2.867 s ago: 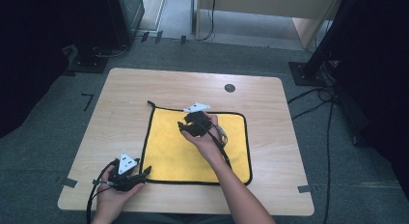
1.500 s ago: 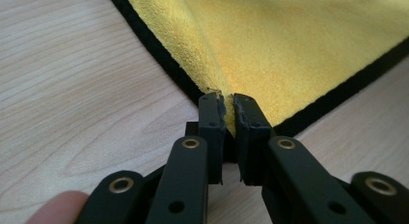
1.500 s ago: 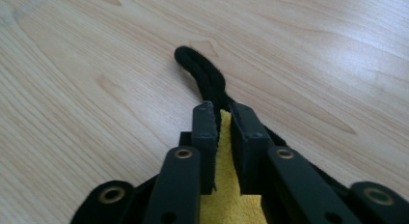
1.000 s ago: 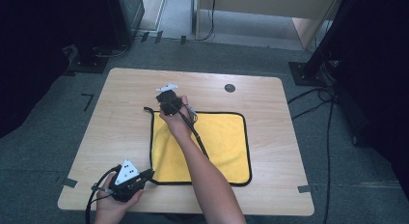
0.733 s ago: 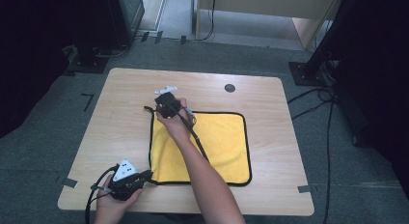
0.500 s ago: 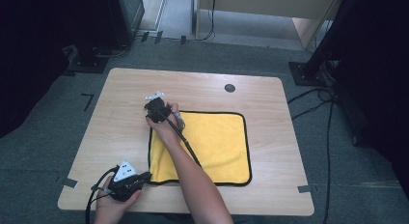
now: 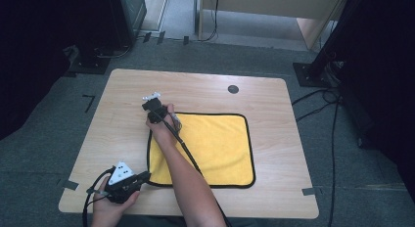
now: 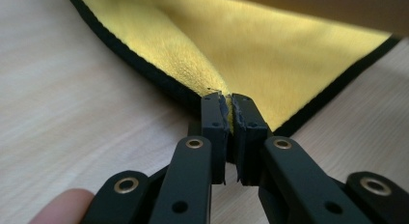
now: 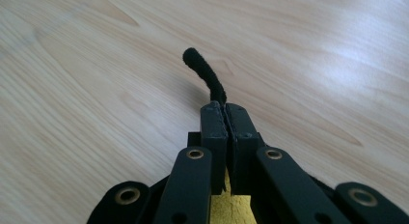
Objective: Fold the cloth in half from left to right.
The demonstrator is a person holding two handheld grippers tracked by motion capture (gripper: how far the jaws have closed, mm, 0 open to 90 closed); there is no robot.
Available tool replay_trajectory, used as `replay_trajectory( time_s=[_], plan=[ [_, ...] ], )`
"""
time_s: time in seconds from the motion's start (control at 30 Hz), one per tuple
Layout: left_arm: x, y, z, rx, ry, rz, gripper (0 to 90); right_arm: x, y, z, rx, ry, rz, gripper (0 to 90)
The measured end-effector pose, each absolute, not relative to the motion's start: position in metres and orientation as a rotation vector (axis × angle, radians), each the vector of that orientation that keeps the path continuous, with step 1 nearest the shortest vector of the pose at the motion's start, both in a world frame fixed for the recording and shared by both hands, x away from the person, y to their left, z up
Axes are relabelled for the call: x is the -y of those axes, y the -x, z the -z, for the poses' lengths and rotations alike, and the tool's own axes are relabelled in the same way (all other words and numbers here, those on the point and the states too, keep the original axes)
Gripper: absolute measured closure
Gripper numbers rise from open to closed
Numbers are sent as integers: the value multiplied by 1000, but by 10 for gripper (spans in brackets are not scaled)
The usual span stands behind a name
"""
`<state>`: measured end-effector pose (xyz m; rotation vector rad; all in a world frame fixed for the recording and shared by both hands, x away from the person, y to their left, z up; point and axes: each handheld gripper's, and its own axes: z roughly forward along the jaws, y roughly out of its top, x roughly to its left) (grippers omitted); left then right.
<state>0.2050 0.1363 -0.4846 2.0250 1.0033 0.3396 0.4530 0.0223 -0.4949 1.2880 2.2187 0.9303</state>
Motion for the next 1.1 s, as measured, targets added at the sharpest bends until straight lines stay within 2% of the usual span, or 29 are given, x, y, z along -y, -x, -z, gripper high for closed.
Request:
replay_trajectory(
  time_s=[0.27, 0.53, 0.63, 0.8, 1.1],
  plan=[
    [-126, -196, 462, -918, -2011, -445, 858, -12, -454, 446, -2211, -1220, -1085, 892],
    [-77, -201, 450, -826, -2002, -392, 858, 53, -448, 422, -2147, -1238, -1133, 892],
    [-57, -204, 453, -824, -1965, -293, 858, 85, -444, 420, -2142, -1254, -1141, 891],
    [-15, -210, 468, -814, -1961, -203, 858, 143, -435, 419, -2089, -1308, -1125, 891],
    [43, -215, 475, -756, -2002, -172, 857, 226, -432, 440, -2032, -1435, -1063, 890]
  ],
)
